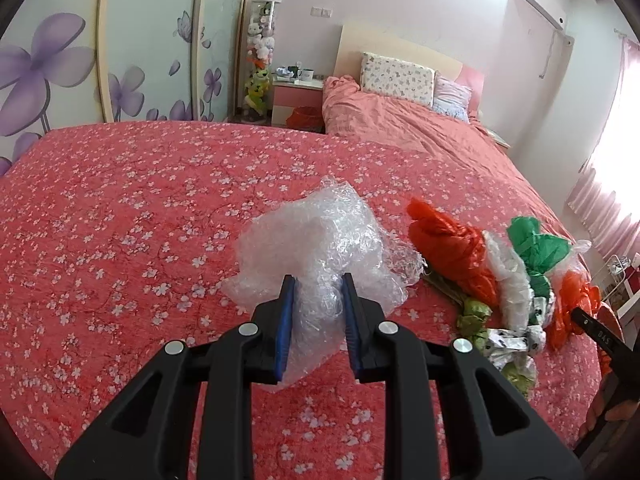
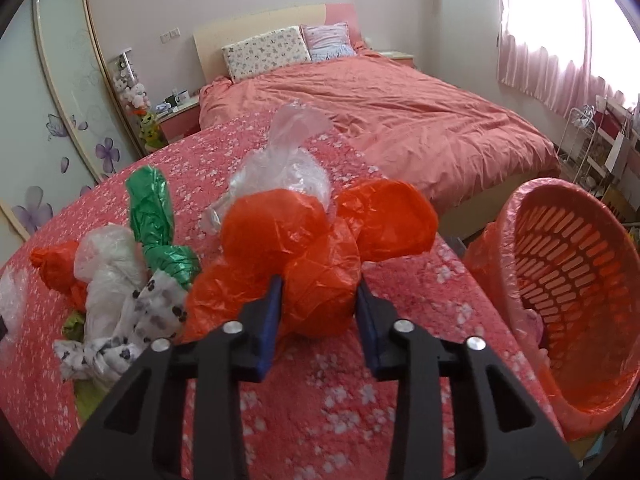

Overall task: Collect trash
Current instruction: 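Grasp the red-orange bag with the right tool, then carry the red-orange bag and bubble wrap over the basket, open right tool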

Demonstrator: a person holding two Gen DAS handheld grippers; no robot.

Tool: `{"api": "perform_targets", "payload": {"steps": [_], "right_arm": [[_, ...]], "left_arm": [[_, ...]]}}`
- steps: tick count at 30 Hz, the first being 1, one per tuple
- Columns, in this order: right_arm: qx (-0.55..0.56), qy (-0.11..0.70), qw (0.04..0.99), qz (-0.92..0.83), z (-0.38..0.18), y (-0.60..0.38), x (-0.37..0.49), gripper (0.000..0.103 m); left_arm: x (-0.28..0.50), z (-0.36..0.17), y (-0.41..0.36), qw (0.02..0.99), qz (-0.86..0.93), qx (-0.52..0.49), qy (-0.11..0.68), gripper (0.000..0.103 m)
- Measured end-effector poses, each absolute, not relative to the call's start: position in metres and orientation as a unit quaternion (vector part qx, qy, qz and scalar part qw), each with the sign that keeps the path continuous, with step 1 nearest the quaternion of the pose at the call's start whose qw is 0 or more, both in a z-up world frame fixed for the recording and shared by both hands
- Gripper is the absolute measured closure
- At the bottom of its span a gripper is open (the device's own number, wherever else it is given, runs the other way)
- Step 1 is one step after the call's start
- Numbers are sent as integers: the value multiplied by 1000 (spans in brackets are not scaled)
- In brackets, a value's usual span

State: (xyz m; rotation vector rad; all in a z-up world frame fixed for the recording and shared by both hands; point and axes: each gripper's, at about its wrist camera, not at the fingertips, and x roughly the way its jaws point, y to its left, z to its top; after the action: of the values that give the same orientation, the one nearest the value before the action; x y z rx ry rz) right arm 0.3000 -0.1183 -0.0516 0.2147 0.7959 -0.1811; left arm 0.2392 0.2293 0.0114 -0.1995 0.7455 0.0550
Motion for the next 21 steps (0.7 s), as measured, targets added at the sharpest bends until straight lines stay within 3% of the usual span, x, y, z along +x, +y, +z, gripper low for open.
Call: {"api": "perform_targets", "payload": {"steps": [21], "right_arm": [[92, 325, 939, -70, -8, -142, 217, 82]], "left_arm": [[205, 46, 160, 936, -43, -76, 341, 80]]}}
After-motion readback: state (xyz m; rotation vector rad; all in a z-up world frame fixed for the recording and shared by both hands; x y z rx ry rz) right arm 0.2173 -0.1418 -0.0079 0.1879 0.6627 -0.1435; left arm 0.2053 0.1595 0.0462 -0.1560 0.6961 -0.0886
